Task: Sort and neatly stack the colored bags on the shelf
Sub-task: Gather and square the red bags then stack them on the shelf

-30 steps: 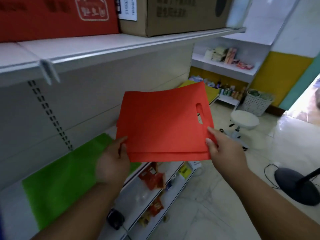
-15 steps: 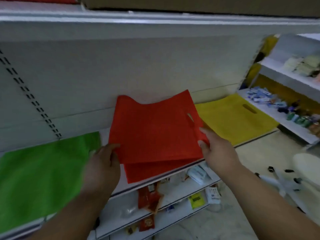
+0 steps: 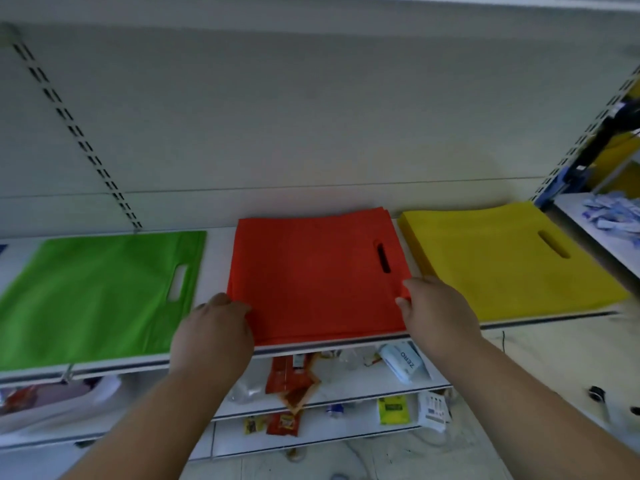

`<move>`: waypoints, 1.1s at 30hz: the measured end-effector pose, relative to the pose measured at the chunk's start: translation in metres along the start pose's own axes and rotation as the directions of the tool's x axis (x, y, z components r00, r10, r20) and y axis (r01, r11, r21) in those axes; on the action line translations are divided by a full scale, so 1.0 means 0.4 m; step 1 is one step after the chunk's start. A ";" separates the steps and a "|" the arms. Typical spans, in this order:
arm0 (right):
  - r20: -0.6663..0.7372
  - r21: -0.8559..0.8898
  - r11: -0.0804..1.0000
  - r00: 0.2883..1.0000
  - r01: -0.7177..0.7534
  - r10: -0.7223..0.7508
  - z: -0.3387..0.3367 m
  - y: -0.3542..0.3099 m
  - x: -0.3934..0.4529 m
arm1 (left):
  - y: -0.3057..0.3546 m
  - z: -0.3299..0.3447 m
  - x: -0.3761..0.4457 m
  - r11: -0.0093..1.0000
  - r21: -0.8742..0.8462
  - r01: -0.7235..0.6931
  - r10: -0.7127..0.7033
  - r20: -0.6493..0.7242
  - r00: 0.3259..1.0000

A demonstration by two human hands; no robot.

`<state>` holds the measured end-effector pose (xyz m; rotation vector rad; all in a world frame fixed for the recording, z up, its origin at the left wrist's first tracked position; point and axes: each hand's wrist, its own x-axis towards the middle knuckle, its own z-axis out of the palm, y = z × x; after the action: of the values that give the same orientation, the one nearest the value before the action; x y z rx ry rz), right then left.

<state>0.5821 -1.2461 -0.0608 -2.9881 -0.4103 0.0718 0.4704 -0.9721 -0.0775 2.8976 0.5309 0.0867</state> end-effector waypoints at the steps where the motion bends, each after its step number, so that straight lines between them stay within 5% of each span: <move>1: -0.002 -0.022 1.000 1.000 0.010 -0.010 -0.003 -0.001 0.001 | 0.003 0.003 0.001 1.000 0.016 0.007 -0.007 0.006 1.000; 5: -0.028 -0.106 0.994 0.999 0.034 -0.038 -0.031 -0.026 0.003 | 0.001 0.003 0.005 0.999 0.037 0.027 -0.026 -0.015 1.000; 12: -0.153 -0.010 0.975 0.963 0.222 -0.221 -0.077 -0.252 -0.041 | -0.123 -0.049 -0.055 0.995 -0.103 -0.017 0.002 -0.145 0.989; 25: -0.268 0.140 0.690 0.698 0.711 -0.664 -0.024 -1.284 -0.237 | -0.982 -0.271 -0.438 0.952 0.025 0.304 -0.276 -0.353 0.894; 33: -0.216 0.219 0.485 0.526 0.847 -0.822 0.036 -1.781 -0.309 | -1.392 -0.348 -0.595 0.811 -0.109 0.575 -0.562 -0.418 0.714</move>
<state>0.2734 -0.5973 0.0210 -2.1486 -1.6329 -0.0825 0.0432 -0.5215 -0.0582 2.5825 1.4914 0.6438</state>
